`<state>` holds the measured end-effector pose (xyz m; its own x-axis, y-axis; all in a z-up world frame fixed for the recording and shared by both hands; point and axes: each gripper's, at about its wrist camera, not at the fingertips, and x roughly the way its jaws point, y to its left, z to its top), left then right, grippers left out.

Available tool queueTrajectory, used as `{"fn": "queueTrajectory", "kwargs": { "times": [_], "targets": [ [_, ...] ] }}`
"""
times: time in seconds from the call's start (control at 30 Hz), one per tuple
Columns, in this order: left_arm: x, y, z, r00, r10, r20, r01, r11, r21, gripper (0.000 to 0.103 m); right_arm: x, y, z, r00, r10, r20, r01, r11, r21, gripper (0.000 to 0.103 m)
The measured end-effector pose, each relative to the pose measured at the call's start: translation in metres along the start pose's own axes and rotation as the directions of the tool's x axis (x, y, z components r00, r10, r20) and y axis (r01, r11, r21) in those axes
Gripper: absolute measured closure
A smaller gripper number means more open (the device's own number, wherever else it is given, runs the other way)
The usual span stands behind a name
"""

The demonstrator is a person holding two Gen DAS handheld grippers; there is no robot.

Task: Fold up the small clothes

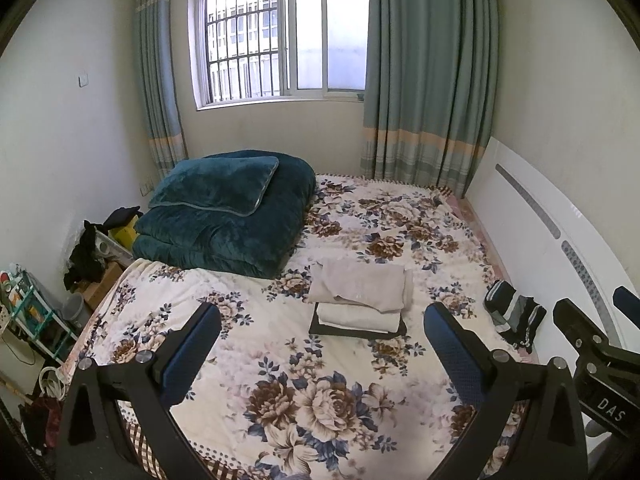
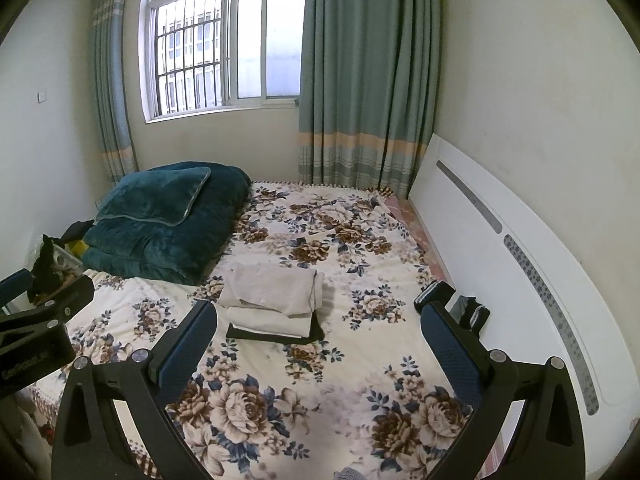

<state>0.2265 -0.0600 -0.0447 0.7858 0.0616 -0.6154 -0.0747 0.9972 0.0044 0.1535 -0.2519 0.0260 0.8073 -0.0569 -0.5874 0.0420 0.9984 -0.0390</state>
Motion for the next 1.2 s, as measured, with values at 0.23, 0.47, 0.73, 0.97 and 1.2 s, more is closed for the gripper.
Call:
{"fn": "queueTrajectory", "kwargs": {
  "times": [0.23, 0.47, 0.73, 0.97, 1.2],
  "targets": [
    [-0.004, -0.001, 0.000, 1.000, 0.007, 0.003, -0.007, 1.000, 0.000, 0.000, -0.001, 0.000, 0.000, 1.000, 0.002, 0.002, -0.002, 1.000, 0.001, 0.000],
    [-0.008, -0.002, -0.001, 1.000, 0.009, 0.006, -0.009, 1.000, -0.004, 0.000, -0.003, 0.001, -0.002, 1.000, 0.001, 0.002, -0.001, 1.000, 0.003, 0.000],
    [-0.011, -0.002, -0.002, 1.000, 0.013, 0.012, -0.013, 1.000, -0.003, 0.000, -0.003, 0.000, -0.003, 1.000, 0.000, 0.005, 0.000, 1.000, 0.004, 0.000],
    [-0.014, -0.004, -0.002, 1.000, 0.014, 0.015, -0.014, 1.000, -0.004, 0.000, -0.004, 0.005, -0.004, 1.000, -0.002, 0.012, 0.002, 1.000, 0.004, 0.000],
    [-0.022, 0.002, 0.004, 1.000, 0.018, 0.023, -0.017, 1.000, -0.012, 0.000, -0.004, 0.006, -0.004, 1.000, -0.003, 0.013, 0.003, 1.000, 0.007, 0.000]
  ]
}}
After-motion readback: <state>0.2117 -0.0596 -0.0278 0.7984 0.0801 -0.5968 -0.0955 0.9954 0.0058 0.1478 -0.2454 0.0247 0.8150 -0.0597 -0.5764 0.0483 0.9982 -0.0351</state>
